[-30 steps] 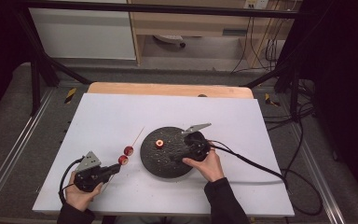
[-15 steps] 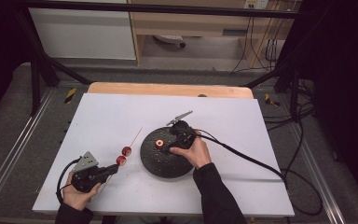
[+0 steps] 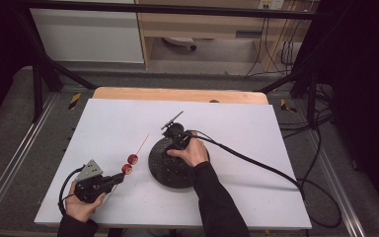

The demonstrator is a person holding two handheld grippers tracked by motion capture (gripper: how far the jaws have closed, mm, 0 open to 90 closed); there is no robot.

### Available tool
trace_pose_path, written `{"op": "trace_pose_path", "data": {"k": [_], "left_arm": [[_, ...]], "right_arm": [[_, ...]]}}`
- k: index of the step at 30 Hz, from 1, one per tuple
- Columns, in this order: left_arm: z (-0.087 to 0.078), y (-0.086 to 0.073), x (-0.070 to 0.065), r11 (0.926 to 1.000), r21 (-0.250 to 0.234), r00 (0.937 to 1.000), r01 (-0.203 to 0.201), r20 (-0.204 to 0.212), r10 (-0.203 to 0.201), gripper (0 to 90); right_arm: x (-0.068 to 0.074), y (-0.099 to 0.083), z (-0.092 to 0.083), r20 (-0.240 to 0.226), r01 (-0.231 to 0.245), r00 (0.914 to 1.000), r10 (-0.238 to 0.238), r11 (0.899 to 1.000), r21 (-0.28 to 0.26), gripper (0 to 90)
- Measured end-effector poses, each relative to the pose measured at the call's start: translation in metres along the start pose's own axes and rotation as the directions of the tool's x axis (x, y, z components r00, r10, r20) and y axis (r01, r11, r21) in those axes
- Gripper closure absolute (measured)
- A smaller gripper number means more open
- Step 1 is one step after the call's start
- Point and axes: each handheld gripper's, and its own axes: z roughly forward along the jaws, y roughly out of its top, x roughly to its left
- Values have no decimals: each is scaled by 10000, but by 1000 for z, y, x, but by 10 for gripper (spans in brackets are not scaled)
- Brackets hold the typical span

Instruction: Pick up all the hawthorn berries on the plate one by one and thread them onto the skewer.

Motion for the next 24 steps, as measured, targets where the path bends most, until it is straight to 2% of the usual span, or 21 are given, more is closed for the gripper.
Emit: {"op": "trace_pose_path", "data": {"k": [2,7,17,24], "left_arm": [[0,0,0,10000,-6,10000,-5,8,5,889],[0,0,0,10000,-4,10000,9,-6,-9,889],[1,0,0,10000,57,10000,1,16,-1,889],[1,0,0,10000,54,10000,-12,45,12,889]], "right_arm": [[-1,2,4,-127,-9,9999,10,10000,37,326],[-5,3,9,-18,-76,10000,77,9992,401,401],[-10,5,14,-263,-554,9980,571,9965,620,540],[-12,6,16,-479,-785,9954,828,9934,840,601]]}}
